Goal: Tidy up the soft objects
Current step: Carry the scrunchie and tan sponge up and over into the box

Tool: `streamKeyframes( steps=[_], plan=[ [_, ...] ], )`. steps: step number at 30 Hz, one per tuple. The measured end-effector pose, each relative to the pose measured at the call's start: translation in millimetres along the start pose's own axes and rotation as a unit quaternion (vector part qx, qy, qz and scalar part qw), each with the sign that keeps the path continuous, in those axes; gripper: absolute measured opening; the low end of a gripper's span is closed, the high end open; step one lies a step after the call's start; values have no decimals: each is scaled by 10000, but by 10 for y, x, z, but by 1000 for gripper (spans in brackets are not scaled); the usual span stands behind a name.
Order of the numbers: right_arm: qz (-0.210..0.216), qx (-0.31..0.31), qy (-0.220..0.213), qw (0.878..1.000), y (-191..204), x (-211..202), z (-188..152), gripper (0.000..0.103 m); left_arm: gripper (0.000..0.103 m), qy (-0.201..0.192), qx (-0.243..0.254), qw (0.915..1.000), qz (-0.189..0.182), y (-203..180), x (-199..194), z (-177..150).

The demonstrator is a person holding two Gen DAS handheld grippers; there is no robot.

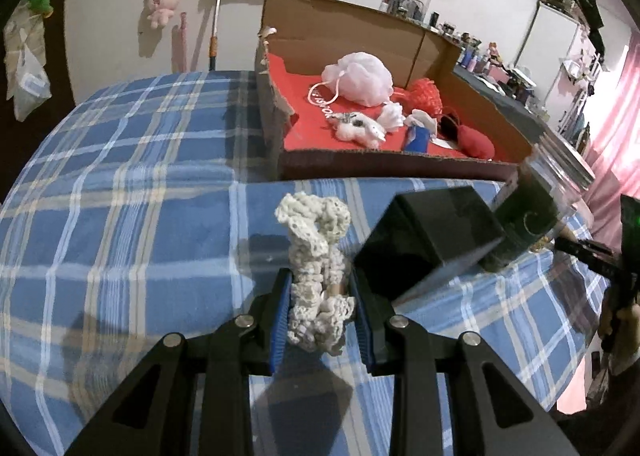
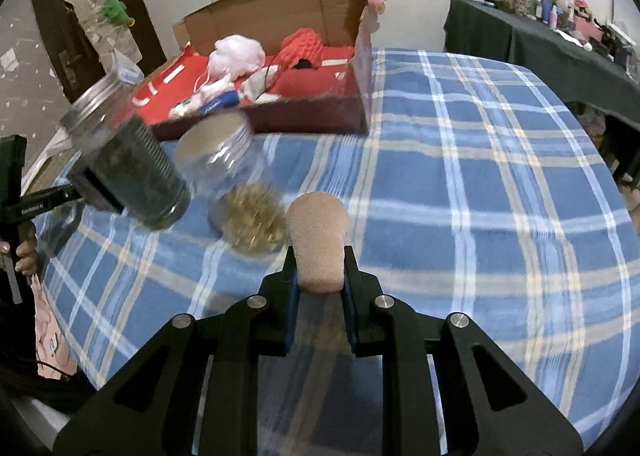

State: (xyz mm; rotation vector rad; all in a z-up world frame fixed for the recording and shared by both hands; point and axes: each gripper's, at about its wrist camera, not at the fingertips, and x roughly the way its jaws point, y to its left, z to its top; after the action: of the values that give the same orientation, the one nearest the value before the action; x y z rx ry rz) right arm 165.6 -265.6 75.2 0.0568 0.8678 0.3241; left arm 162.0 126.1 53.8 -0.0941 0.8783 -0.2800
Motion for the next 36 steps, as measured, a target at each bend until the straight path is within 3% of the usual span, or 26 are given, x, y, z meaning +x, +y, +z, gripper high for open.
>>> streamKeyframes(
  steps=[18, 36],
  plan=[
    [567, -448, 60, 9974, -99, 140, 546, 18, 31, 121, 517, 9968, -591, 75, 130, 369],
    [895, -1012, -59, 9908, 77, 195, 916, 18, 31, 107, 1065, 9903, -888, -58, 132, 713]
  ],
)
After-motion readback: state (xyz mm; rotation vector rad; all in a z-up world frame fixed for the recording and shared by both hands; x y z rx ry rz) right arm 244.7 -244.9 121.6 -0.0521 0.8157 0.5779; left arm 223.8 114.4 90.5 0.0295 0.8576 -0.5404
